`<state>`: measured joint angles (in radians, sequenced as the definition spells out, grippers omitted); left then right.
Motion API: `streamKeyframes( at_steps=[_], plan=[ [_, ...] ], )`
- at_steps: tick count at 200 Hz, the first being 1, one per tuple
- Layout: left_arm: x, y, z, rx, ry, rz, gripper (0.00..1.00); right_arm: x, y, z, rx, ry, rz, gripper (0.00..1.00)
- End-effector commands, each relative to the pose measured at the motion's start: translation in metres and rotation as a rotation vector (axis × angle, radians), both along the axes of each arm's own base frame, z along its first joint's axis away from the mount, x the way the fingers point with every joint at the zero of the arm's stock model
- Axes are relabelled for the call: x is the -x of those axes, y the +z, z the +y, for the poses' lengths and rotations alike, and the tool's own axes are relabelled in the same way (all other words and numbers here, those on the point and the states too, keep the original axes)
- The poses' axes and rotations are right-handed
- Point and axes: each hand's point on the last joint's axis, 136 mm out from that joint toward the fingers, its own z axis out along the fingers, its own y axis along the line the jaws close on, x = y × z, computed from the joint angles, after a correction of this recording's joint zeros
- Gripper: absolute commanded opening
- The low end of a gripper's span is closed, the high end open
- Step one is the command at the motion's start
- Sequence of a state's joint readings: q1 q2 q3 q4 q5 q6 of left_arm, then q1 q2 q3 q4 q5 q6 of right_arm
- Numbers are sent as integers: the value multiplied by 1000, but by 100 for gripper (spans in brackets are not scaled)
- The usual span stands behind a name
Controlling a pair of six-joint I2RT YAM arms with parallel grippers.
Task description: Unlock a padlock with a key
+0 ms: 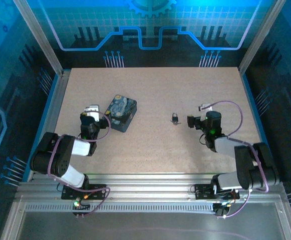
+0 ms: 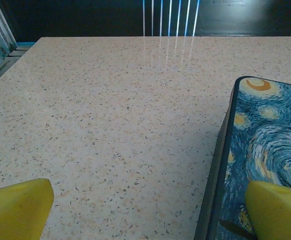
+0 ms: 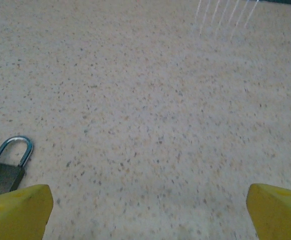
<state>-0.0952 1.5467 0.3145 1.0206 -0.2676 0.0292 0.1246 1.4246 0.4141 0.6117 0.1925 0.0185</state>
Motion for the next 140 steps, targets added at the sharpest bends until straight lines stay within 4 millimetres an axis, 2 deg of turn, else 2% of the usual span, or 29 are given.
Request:
streamKeyframes(
  at_steps=[1, 33, 140],
  plan=[
    [-8, 4, 11, 11, 37, 4, 99, -15, 14, -11, 10, -32, -137, 100],
    [-8, 3, 16, 12, 61, 1, 99, -18, 10, -15, -9, -43, -100, 100],
    [-12, 2, 14, 52, 20, 23, 99, -18, 11, -15, -3, -49, -99, 100]
  ],
)
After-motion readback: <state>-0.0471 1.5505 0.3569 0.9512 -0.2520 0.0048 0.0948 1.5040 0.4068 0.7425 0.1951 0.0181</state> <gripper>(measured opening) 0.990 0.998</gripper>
